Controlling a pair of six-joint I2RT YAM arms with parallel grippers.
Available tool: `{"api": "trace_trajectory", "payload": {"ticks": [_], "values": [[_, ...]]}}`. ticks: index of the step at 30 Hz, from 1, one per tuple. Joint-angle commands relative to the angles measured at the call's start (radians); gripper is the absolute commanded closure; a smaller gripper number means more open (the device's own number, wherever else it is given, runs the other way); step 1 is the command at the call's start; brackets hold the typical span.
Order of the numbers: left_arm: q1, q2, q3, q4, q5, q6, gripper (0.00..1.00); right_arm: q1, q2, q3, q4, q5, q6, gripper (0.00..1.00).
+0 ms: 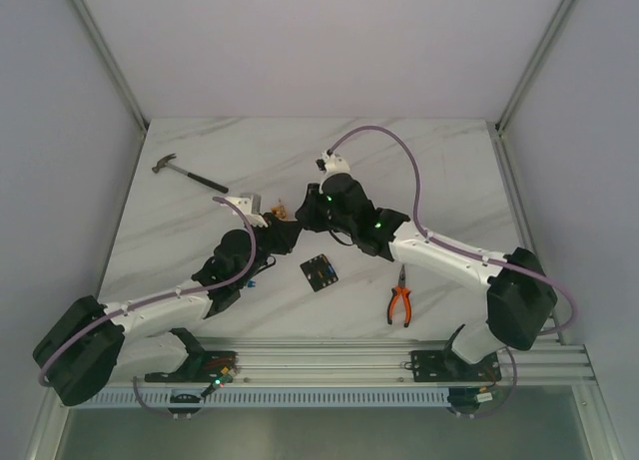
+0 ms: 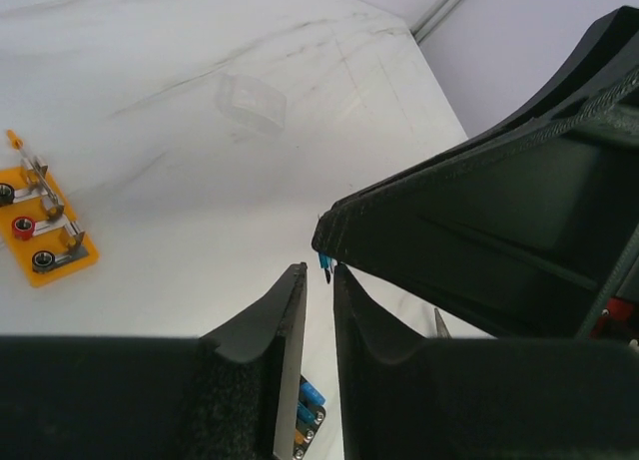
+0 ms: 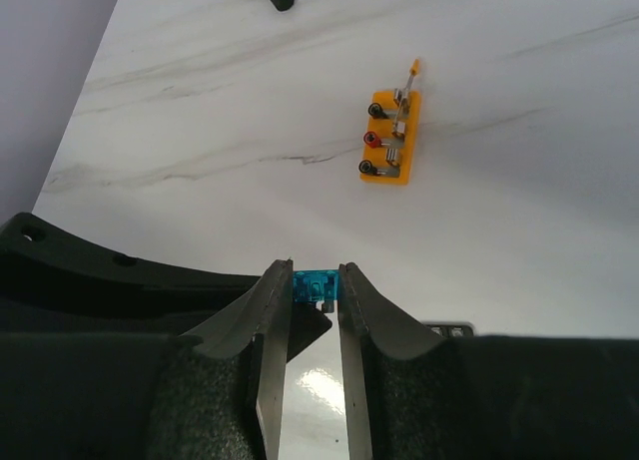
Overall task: Snap on the fuse box
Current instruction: Pick up the fuse from the center of the board.
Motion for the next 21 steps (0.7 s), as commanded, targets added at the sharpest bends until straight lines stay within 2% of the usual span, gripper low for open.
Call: {"api": "trace_trajectory", "payload": {"ticks": [1, 7, 11, 16, 21], "values": [[-0.003, 0.000, 0.031, 0.044, -0.019, 0.013, 0.76, 0.010, -0.036, -0.036, 0.043, -0.006, 0.021, 0.77], [-0.003, -0.002, 0.033, 0.029, -0.020, 0.005, 0.88, 0.015, -0.050, -0.065, 0.066, -0.008, 0.021, 0.77], [-0.003, -0.007, 0.031, 0.010, -0.022, 0.008, 0.99, 0.015, -0.071, -0.082, 0.091, -0.020, -0.008, 0.70], [-0.001, -0.042, 0.026, -0.049, -0.035, 0.057, 1.00, -0.003, -0.121, -0.095, 0.100, -0.057, -0.106, 0.56], [0.044, -0.095, 0.011, -0.075, 0.103, 0.156, 1.00, -0.065, -0.175, -0.107, 0.096, -0.236, -0.301, 0.54]]}}
